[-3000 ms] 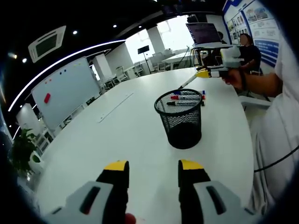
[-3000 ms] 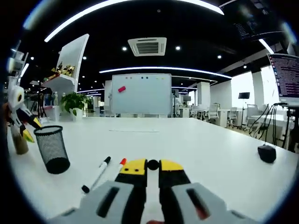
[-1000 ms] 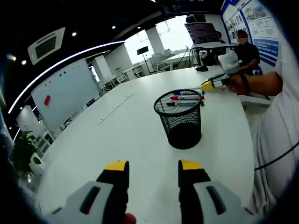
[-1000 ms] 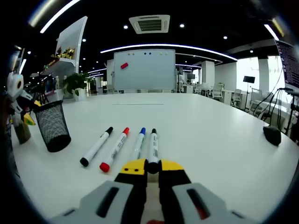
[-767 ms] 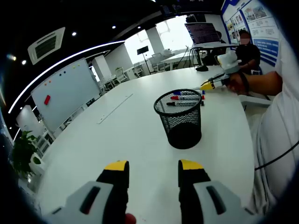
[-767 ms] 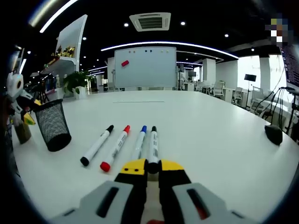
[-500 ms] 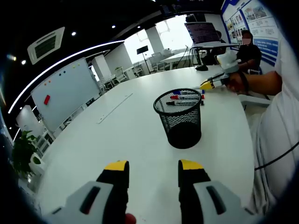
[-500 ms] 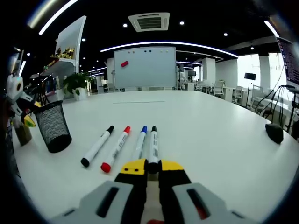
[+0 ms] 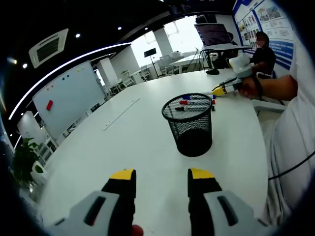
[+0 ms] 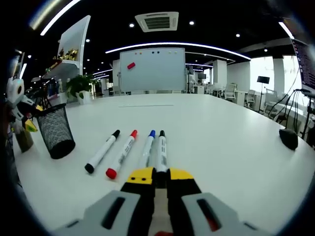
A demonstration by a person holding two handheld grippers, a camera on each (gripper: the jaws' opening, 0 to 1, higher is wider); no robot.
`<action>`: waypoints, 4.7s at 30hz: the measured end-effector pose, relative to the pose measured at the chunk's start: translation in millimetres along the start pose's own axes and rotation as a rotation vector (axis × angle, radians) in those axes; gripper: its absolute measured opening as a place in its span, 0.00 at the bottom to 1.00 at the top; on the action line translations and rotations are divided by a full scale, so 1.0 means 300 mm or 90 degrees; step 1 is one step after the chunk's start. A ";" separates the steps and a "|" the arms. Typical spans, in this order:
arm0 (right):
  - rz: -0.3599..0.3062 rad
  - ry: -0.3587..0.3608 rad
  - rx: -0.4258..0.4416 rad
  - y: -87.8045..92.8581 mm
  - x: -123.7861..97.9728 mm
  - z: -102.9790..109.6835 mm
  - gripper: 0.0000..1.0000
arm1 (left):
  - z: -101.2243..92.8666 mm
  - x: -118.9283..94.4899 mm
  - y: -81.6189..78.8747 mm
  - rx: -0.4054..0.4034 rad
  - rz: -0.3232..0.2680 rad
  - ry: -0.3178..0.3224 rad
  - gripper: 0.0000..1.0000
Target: Pick up the whiteboard markers from the pen holder and place them facing the whiteboard neatly
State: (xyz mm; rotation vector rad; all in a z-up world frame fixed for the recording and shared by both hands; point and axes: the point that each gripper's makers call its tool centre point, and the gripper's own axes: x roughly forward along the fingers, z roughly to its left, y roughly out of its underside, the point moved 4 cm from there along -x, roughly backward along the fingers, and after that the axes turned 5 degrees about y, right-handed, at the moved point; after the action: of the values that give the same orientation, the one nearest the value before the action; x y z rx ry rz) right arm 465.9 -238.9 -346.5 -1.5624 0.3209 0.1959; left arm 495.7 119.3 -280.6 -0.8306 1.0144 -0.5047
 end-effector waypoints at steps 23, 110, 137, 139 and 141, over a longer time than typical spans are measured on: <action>0.004 0.017 0.012 0.008 -0.005 -0.011 0.09 | -0.016 -0.005 -0.004 -0.001 0.001 0.000 0.44; -0.024 -0.128 0.054 -0.081 0.006 -0.008 0.25 | 0.009 0.004 0.006 0.004 -0.001 0.000 0.44; -0.044 -0.294 -0.142 -0.142 -0.062 0.146 0.35 | -0.015 -0.005 -0.011 0.018 -0.012 0.011 0.46; -0.040 -0.299 -0.148 -0.150 -0.068 0.158 0.35 | -0.019 -0.005 -0.011 0.019 -0.012 0.013 0.46; -0.024 -0.332 -0.117 -0.159 -0.080 0.179 0.35 | -0.021 -0.005 -0.012 0.018 -0.011 0.014 0.46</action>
State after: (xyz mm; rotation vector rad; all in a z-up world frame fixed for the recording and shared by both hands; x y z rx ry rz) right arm 462.8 -183.6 -294.6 -1.6323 -0.1402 0.6033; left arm 489.4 116.0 -278.6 -0.8111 1.0181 -0.5432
